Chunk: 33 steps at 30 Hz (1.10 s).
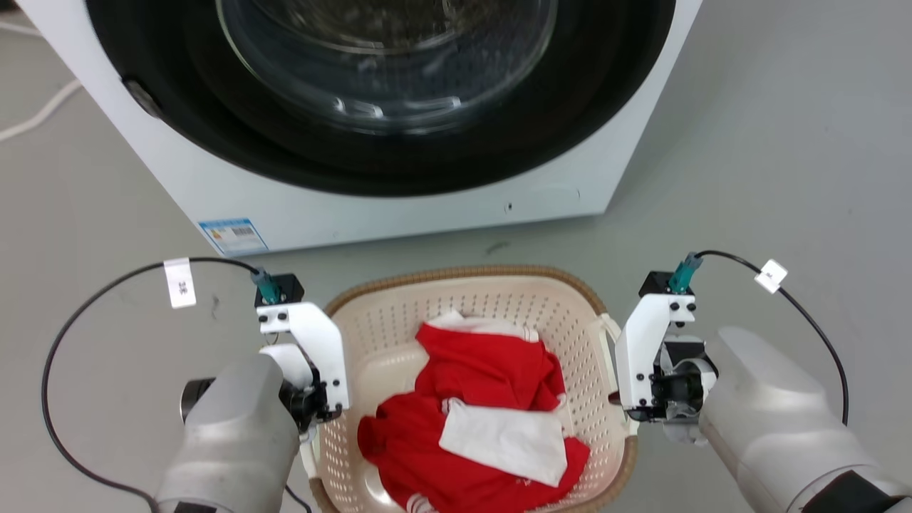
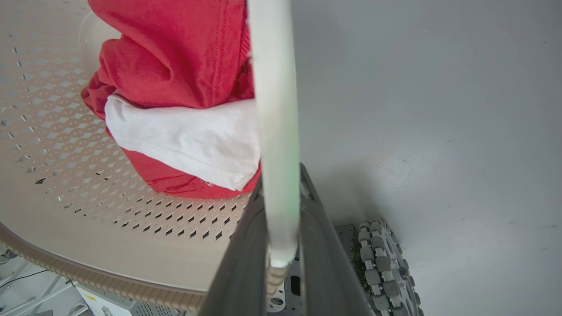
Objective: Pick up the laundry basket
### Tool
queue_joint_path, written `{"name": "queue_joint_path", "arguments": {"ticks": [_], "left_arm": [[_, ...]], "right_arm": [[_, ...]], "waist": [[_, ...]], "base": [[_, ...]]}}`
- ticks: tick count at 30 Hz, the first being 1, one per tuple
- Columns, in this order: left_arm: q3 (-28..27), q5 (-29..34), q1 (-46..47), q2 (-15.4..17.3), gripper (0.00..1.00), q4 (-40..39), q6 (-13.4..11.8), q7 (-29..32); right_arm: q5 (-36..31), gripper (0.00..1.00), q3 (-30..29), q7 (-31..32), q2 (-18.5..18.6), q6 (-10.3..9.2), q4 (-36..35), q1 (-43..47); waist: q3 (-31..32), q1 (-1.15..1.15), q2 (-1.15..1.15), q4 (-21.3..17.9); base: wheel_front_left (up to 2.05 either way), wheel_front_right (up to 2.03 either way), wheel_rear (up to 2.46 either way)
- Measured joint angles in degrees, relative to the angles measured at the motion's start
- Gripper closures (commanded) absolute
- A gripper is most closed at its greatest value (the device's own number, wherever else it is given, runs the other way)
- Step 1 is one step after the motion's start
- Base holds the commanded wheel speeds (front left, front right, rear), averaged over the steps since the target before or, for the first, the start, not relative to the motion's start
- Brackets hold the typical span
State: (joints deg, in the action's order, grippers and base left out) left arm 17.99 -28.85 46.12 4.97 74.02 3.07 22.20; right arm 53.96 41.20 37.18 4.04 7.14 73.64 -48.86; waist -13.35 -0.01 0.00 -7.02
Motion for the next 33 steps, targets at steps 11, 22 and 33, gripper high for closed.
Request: {"name": "queue_joint_path", "arguments": {"ticks": [11,22,33], "left_arm": [[0.10,-1.54,-5.67,-0.05,1.00,-0.02,-0.03,3.11],[0.71,-2.19,-10.26,-0.24,1.00,-0.02,-0.05,3.71],[0.96,-3.64,-11.84,-0.74,1.00,0.02,0.45,-0.41]], "right_arm": [[0.84,1.00,0.25,4.31,-0.25,0.00,0.32,4.39],[1.12,1.00,0.54,5.22,-0.47,0.01,0.44,8.67],[0.30,1.00,-0.18,4.31,-0.30,0.00,0.49,9.22]], "waist": [[8.61,0.00,0.00,1.39],[13.43,0.00,0.00,2.01],[13.90,0.01,0.00,2.77]], "base": [[0.00,0.00,0.00],[0.00,0.00,0.00],[0.00,0.00,0.00]]}}
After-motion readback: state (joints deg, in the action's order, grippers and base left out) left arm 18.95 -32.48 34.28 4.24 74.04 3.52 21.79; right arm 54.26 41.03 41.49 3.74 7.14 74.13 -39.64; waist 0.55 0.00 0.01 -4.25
